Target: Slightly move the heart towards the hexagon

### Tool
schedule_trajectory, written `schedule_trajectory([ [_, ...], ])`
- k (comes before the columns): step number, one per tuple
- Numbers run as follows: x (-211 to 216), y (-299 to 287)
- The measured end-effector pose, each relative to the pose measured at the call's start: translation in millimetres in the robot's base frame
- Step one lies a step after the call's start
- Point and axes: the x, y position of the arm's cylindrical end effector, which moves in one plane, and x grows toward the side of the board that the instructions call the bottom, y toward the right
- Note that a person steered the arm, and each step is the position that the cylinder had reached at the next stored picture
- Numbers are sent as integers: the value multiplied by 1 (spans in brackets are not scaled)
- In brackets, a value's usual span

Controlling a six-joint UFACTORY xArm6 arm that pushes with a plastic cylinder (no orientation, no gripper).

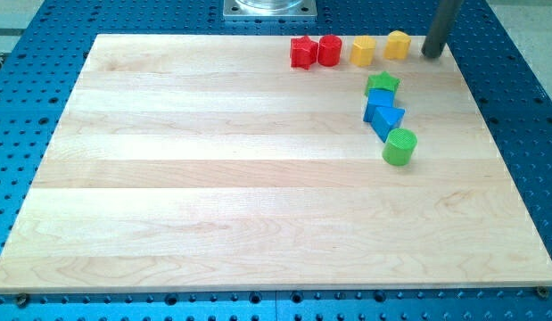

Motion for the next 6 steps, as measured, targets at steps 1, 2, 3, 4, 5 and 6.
schedule_trajectory([
  [1, -16, -22],
  [2, -7, -31],
  [3, 11, -31],
  [4, 16, -28],
  [5, 27, 9],
  [6, 24, 39],
])
